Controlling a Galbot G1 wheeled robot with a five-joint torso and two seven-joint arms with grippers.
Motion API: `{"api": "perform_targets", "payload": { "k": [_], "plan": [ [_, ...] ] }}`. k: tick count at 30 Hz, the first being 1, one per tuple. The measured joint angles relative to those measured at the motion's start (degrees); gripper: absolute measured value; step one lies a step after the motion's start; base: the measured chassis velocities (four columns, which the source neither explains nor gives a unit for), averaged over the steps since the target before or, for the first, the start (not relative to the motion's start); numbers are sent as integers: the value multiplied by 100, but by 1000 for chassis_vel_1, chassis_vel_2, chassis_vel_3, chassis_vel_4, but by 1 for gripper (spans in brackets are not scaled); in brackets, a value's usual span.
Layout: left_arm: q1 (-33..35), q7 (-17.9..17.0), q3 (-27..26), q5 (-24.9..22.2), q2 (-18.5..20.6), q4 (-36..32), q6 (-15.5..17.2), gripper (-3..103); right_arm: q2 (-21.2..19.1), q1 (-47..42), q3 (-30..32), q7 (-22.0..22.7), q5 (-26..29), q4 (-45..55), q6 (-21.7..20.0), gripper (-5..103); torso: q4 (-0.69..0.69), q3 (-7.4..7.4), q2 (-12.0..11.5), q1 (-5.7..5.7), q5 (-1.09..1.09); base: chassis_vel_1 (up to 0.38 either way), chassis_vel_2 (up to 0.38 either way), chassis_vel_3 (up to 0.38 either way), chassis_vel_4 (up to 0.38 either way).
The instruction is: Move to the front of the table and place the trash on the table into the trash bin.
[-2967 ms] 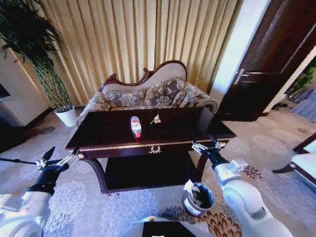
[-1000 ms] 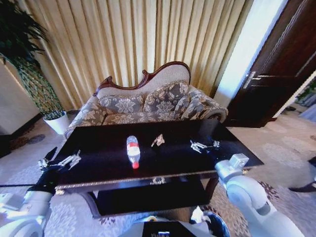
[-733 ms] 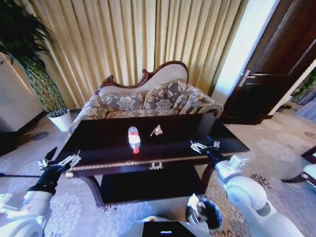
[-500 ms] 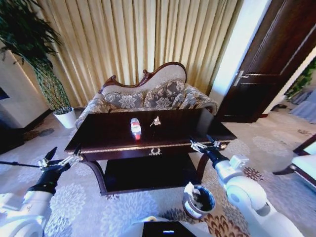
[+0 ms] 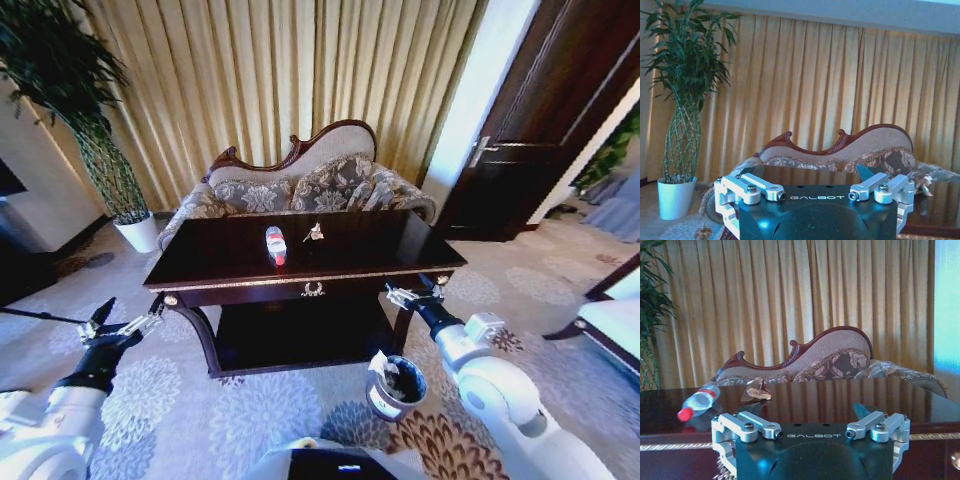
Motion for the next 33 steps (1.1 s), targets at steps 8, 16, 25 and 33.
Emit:
{"api": "perform_targets", "payload": {
  "k": [8,16,25,33],
  "plan": [
    [11,5,203,60,-32,0,13,100,262,-270,-1,-54,-414,32,240,100,-3,-2,3,-5,3,148,-175,-138,166],
    [-1,10,186,64,-30,0,18,100,285,-252,-32,-60,-468,36,250,100,2,3,-3,5,2,4,-14,-12,12],
    [-4,20,192,63,-34,0,21,100,310,-288,-24,-60,-496,36,255,100,0,0,1,-1,1,0,0,0,0],
    [-48,22,193,56,-10,1,23,100,308,-270,0,-60,-523,40,261,100,1,1,0,0,1,0,0,0,0]
  ]
}}
